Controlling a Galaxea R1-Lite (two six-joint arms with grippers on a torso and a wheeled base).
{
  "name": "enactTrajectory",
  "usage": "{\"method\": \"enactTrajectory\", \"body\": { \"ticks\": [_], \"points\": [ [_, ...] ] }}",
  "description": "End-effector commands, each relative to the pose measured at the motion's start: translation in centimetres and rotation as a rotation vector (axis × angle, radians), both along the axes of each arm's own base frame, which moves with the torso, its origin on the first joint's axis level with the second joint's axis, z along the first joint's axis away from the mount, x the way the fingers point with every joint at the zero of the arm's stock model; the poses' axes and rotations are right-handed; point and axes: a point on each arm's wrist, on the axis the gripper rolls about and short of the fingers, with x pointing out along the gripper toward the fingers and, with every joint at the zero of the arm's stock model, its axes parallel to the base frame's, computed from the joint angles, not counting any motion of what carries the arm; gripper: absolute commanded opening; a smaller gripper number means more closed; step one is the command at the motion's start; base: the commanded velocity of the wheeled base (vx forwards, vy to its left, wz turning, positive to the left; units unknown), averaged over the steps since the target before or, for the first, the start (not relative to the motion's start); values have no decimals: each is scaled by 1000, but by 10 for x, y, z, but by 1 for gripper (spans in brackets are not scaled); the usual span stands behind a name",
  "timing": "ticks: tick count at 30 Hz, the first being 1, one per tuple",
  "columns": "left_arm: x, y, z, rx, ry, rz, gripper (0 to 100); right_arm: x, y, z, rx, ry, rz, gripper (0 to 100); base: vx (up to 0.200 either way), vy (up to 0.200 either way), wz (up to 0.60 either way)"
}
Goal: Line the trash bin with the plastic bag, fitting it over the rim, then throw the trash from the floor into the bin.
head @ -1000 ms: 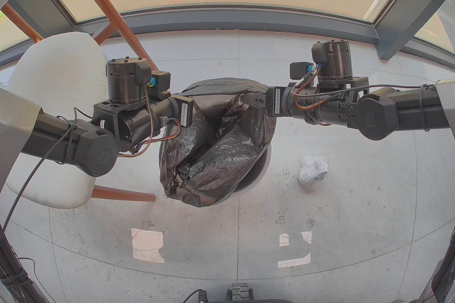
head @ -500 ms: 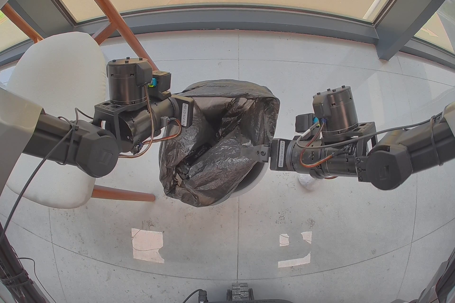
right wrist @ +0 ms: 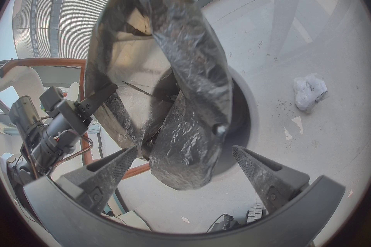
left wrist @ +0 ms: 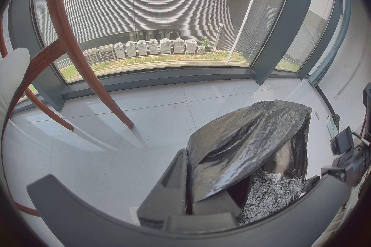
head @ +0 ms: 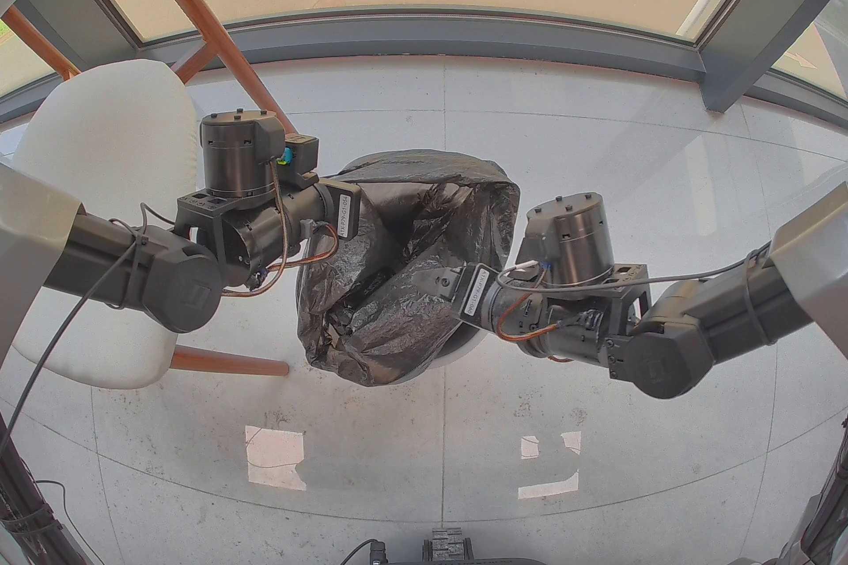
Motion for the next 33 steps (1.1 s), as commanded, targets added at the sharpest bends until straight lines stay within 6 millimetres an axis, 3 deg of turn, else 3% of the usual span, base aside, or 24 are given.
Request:
{"method": "enactTrajectory", "body": {
  "ticks": [1, 2, 3, 14, 18, 19, 29, 33],
  "points": [
    [0, 0, 0, 1, -1, 0, 0, 11, 14, -18, -11, 16, -23, 100, 0, 0, 0],
    [0, 0, 0, 1, -1, 0, 0, 14, 16, -19, -4, 17, -32, 100, 0, 0, 0],
    [0, 0, 0, 1, -1, 0, 0, 15, 17, -20, -1, 21, -36, 0, 0, 0, 0],
    [-1, 1, -2, 0, 6, 7, 0, 12, 9, -17, -13, 32, -51, 0, 0, 0, 0],
    [-4, 5, -5, 12, 28, 12, 0, 4, -6, -4, -19, 40, -58, 0, 0, 0, 0],
    [-10, 9, -9, 22, 47, 13, 0, 2, -23, 1, -42, 66, -69, 0, 0, 0, 0],
    [-11, 25, -2, 42, 60, 42, 0, 14, -62, 14, -139, 56, -65, 0, 0, 0, 0],
    [-6, 29, 3, 64, 52, 61, 0, 28, -75, 18, -221, -7, -48, 0, 0, 0, 0]
  ]
}}
